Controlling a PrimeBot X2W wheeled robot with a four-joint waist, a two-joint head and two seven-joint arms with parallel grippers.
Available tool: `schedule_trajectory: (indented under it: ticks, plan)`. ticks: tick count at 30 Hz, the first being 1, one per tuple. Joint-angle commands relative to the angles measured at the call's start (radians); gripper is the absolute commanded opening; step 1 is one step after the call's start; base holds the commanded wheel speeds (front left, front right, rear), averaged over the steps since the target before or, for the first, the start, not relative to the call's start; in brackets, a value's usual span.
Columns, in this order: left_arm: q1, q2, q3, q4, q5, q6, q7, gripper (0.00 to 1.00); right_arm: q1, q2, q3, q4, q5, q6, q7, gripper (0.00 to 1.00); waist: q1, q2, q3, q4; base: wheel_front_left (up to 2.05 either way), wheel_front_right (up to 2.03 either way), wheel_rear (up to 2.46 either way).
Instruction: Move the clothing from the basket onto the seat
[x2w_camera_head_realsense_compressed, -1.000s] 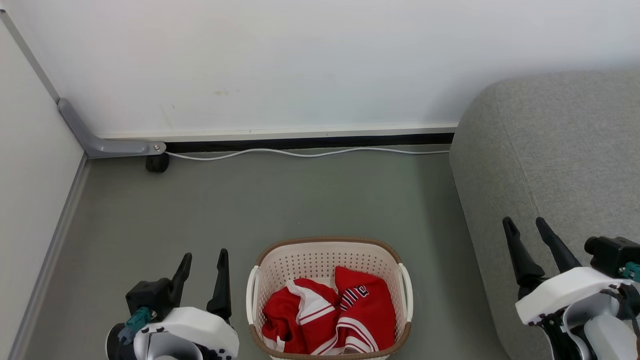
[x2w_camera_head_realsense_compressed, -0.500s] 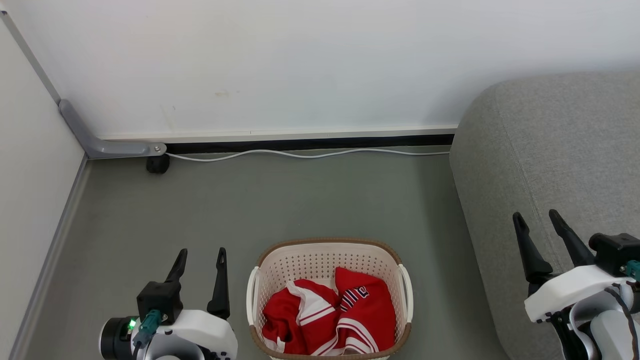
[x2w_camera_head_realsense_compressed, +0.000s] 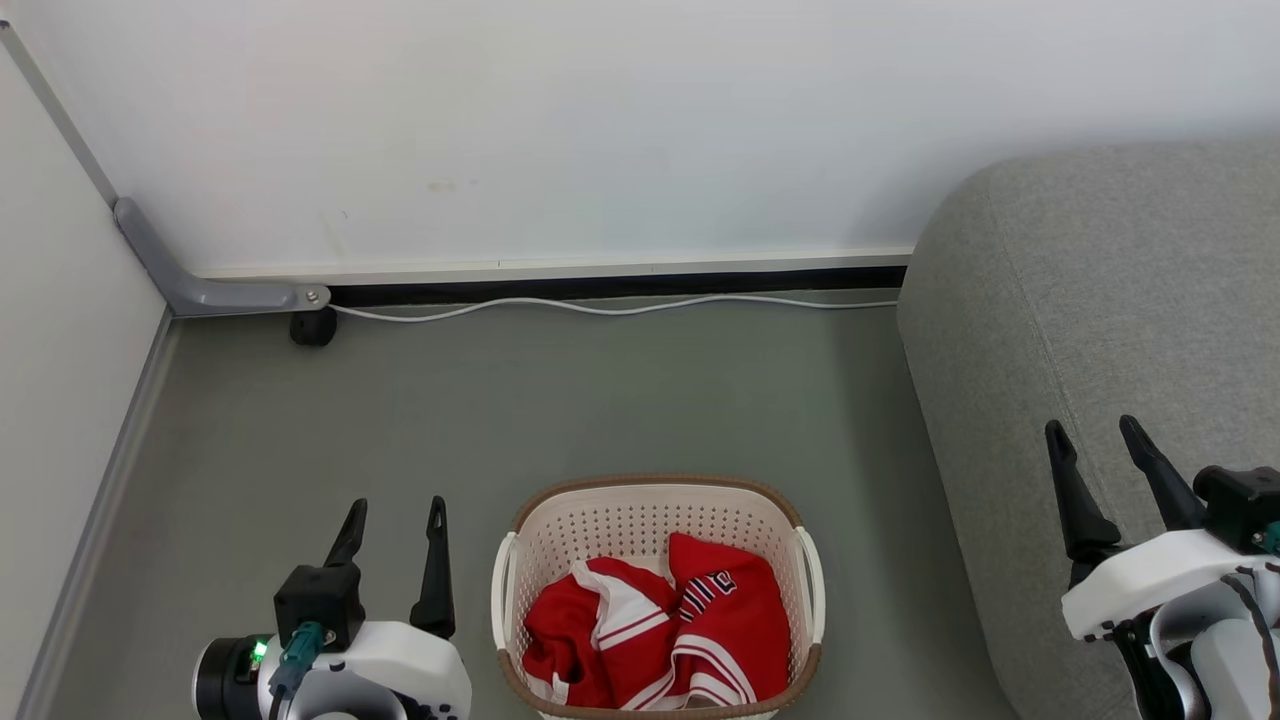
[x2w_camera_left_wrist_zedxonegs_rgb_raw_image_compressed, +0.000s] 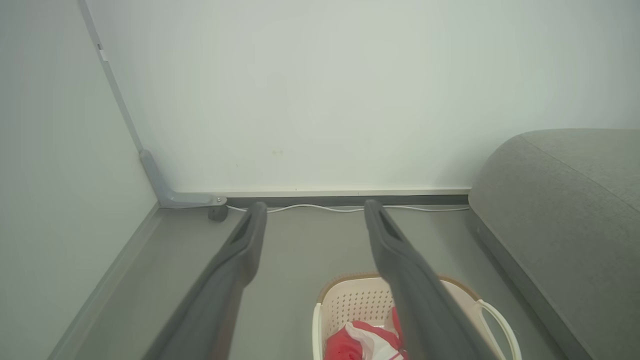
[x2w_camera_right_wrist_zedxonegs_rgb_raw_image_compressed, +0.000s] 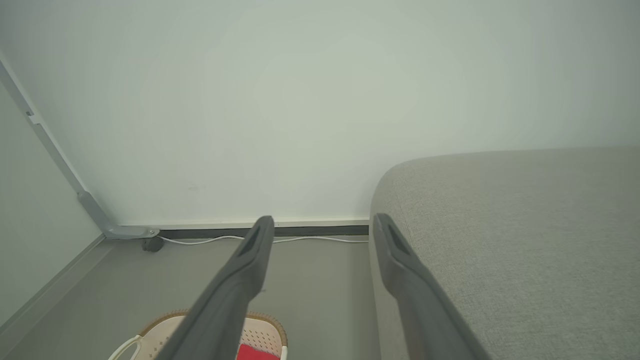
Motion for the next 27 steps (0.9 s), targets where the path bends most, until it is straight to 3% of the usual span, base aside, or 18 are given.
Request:
schedule_trajectory:
  ticks: [1,15,27]
  plan:
    - [-0.048,0.01,0.03,-0.022,-0.006,0.012,-0.014,1.0,-0.03,-0.012,0.013,-0.022,-0.01,0.007,-0.014,1.0,0.0,0.0,0.001,0.0,0.0,0.0,0.0]
    - [-0.054,0.01,0.008,-0.026,-0.018,0.016,-0.014,1.0,-0.041,-0.018,0.01,-0.046,-0.004,0.007,-0.014,1.0,0.0,0.0,0.029,0.001,0.0,0.0,0.0]
    - [-0.096,0.01,-0.111,-0.034,-0.077,0.06,-0.014,1.0,-0.088,-0.059,0.02,-0.118,0.025,0.007,-0.014,1.0,0.0,0.0,0.142,-0.018,0.0,0.0,0.0]
